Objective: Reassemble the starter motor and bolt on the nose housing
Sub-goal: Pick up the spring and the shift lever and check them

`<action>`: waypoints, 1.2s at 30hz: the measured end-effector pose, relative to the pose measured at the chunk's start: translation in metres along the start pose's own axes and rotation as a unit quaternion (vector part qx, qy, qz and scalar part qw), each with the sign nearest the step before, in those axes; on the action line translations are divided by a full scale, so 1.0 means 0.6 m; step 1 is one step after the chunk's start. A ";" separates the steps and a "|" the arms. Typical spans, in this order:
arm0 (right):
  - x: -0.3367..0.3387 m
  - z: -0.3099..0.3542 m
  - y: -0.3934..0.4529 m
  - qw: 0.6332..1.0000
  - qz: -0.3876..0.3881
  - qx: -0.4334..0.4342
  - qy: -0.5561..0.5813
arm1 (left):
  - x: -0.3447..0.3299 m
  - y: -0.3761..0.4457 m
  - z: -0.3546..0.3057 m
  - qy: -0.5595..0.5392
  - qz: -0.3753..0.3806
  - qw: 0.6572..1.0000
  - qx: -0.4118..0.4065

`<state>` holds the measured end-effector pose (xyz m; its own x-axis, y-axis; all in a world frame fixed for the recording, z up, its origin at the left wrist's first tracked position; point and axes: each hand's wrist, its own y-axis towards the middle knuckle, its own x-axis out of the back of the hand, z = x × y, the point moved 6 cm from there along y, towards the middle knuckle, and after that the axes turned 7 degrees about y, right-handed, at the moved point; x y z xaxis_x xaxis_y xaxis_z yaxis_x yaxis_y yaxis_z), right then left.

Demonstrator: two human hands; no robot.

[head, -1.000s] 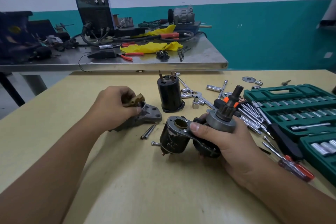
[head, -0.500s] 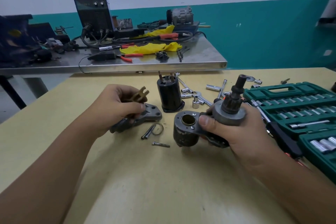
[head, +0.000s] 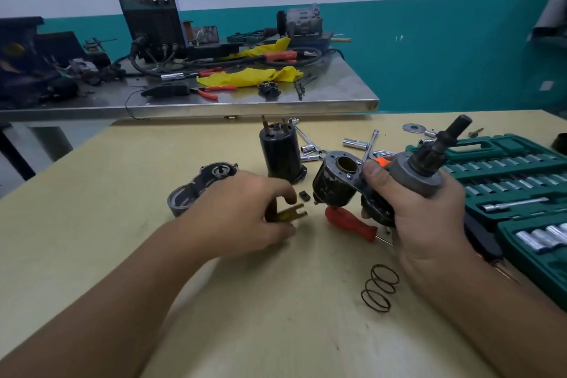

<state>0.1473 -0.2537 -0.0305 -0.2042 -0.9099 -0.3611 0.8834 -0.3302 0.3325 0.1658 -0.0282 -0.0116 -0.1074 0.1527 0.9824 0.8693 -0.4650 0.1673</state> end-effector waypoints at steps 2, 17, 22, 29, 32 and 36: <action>0.001 0.002 -0.001 1.000 -0.016 0.000 0.020 | -0.006 -0.001 -0.019 0.010 0.000 1.000 -0.018; 0.018 -0.003 0.012 0.992 -0.095 0.002 0.082 | -0.034 -0.053 -0.209 0.067 -0.136 0.961 -0.230; 0.015 0.002 0.014 0.993 -0.081 0.009 0.082 | -0.029 -0.041 -0.168 0.085 -0.135 0.971 -0.177; 0.018 -0.003 0.012 0.998 -0.058 0.017 0.029 | 0.008 -0.017 -0.067 -0.064 -0.277 0.959 0.017; 0.017 -0.012 0.012 0.999 -0.054 0.004 -0.011 | 0.044 0.012 0.012 -0.087 -0.365 0.917 0.135; 0.005 -0.023 0.008 0.998 -0.032 -0.002 -0.053 | 0.065 0.109 0.078 -0.127 -0.255 0.940 0.190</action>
<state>0.1567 -0.2542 -0.0420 -0.3038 -0.9083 -0.2877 0.8685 -0.3881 0.3083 0.2411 -0.0118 0.0339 -0.4799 0.4965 0.7233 0.8509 0.0627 0.5215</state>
